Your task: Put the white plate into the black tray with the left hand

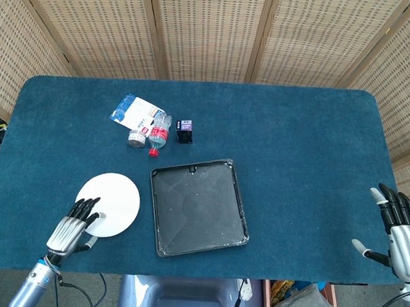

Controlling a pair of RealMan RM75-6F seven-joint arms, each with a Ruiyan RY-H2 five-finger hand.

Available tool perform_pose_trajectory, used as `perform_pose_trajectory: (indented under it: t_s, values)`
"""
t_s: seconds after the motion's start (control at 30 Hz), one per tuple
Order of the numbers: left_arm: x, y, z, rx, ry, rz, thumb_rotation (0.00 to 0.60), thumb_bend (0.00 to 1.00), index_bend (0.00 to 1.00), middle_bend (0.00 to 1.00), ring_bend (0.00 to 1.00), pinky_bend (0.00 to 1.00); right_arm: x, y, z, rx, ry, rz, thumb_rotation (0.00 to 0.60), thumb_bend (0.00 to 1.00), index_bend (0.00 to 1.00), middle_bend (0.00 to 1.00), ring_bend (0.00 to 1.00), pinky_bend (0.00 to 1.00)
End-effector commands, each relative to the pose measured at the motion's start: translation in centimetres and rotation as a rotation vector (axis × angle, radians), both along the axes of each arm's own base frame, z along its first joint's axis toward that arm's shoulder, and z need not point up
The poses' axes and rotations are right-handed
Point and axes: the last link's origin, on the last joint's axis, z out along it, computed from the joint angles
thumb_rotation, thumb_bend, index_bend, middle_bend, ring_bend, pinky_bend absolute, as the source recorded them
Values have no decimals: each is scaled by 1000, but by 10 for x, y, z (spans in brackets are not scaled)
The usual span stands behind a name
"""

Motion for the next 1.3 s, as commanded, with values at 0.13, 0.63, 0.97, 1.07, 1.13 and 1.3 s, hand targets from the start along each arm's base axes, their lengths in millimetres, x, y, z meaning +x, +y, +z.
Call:
perform_pose_trajectory:
  t_s: [0.13,0.63,0.97,1.07,1.13,1.3]
  values:
    - [-2,5,-1,7,-3,9,600,472,332,0,0,0,1,0,-1,3,-1,2,600,0,0,0,0,0]
    - [16,38,37,189,-213,-12,600,525,656,0,0,0,1,0,-1,10,-10,7,600,0,0,0,0,0]
    - [47,76,92,325,-323,-78,600,527,731,0,0,0,2,-1,-2,6,-16,13,600,0,0,0,0,0]
    - [68,85,111,352,-360,-135,600,527,735,0,0,0,3,-1,-4,7,-15,18,600,0,0,0,0,0]
    - [78,87,118,364,-375,-162,600,527,739,0,0,0,3,0,-4,6,-15,20,600,0,0,0,0,0]
    - [111,90,132,386,-426,-246,600,527,746,0,0,0,3,-1,-3,1,-15,21,600,0,0,0,0,0]
